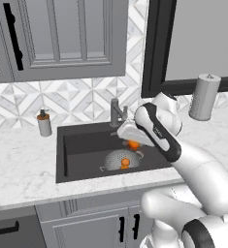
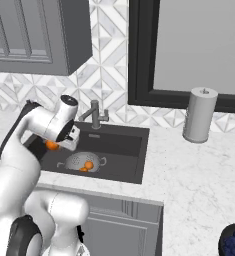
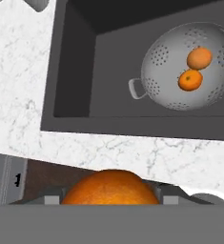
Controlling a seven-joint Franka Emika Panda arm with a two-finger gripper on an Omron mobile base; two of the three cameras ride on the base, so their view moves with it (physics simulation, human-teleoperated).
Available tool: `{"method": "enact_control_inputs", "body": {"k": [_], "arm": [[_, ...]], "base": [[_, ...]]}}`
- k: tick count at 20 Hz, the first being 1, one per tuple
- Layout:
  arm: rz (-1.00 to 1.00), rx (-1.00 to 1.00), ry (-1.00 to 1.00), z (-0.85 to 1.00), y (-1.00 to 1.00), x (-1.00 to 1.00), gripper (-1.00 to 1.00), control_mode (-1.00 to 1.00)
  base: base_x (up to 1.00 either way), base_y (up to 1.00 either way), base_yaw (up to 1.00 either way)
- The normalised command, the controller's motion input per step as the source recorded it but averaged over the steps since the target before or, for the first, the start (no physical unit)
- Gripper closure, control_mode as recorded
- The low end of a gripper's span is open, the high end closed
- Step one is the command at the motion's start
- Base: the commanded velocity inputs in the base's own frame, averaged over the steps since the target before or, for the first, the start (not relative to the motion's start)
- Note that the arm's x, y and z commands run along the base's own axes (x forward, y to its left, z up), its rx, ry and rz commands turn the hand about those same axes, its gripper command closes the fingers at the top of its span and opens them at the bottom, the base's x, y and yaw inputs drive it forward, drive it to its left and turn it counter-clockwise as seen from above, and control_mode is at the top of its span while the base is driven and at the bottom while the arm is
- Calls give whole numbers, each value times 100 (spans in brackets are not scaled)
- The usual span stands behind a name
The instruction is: Put the colander in the sink, put the tangerine, tangerine, tangerine in the colander, and turn on the sink faucet and pour water over the colander.
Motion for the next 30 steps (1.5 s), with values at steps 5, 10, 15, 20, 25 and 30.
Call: {"method": "enact_control_inputs", "body": {"k": [5, 10, 15, 20, 25, 30], "arm": [[-10, 0, 1, -8, -99, 32, 100, -100], [0, 0, -1, -19, -91, 28, 100, -100], [1, 0, -1, -22, -52, 55, 100, -100], [7, 2, 0, -30, -11, 70, 100, -100], [12, 0, 0, -45, 1, 30, 100, -100], [13, 0, 0, -45, 6, 0, 100, -100]], "base": [[0, 0, 0], [0, 0, 0], [0, 0, 0], [0, 0, 0], [0, 0, 0], [0, 0, 0]]}}
